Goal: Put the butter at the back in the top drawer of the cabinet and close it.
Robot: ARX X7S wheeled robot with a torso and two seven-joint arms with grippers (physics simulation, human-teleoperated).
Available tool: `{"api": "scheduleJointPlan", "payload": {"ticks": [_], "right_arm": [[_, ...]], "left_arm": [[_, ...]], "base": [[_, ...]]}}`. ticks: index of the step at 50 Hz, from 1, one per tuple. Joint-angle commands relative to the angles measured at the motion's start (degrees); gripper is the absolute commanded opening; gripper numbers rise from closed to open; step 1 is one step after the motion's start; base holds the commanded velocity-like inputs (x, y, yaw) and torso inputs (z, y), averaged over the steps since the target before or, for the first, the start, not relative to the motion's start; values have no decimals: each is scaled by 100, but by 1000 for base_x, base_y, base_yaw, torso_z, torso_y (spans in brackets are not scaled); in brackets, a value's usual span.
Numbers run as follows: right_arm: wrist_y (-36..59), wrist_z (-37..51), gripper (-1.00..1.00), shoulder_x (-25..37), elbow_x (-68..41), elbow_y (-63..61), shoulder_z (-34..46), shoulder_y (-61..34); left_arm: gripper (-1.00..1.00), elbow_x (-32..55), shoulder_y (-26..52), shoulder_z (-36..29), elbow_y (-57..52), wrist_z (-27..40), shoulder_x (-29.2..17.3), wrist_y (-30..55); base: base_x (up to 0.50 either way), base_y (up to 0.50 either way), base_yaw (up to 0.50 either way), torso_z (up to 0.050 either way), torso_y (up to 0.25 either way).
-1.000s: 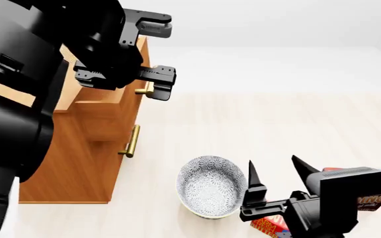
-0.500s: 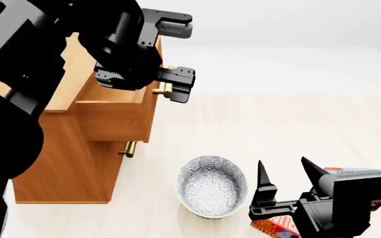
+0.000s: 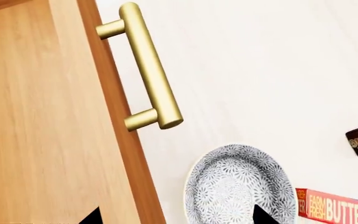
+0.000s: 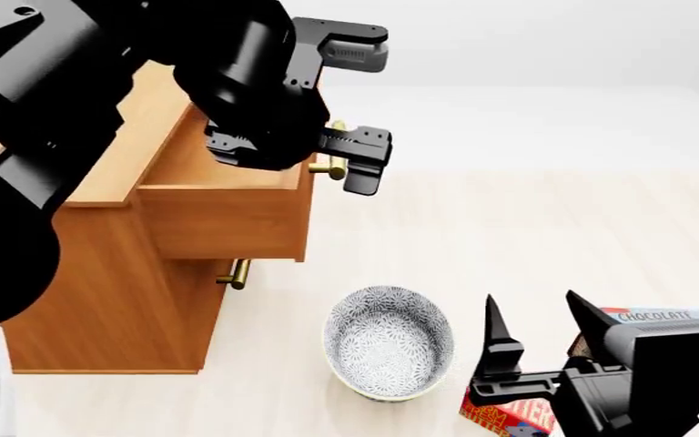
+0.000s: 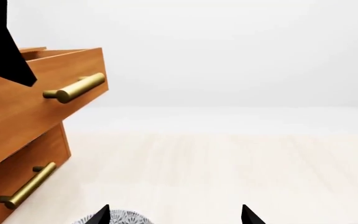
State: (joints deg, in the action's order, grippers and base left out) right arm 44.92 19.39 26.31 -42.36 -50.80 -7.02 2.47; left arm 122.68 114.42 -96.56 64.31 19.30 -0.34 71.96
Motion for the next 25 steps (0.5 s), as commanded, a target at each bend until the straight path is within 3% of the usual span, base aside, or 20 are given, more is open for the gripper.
{"api": "scheduleJointPlan", "payload": {"ticks": [1, 25], "right_arm": [[-62, 1, 100, 39, -85, -11, -108, 77], [-200, 15, 100, 111, -235, -17, -330, 228]], "left_arm": [[100, 628, 49, 144, -319, 161, 34, -145], [100, 913, 8, 256, -555, -82, 34, -830]], "base": [[0, 0, 0, 0, 0], [0, 0, 0, 0, 0]]}}
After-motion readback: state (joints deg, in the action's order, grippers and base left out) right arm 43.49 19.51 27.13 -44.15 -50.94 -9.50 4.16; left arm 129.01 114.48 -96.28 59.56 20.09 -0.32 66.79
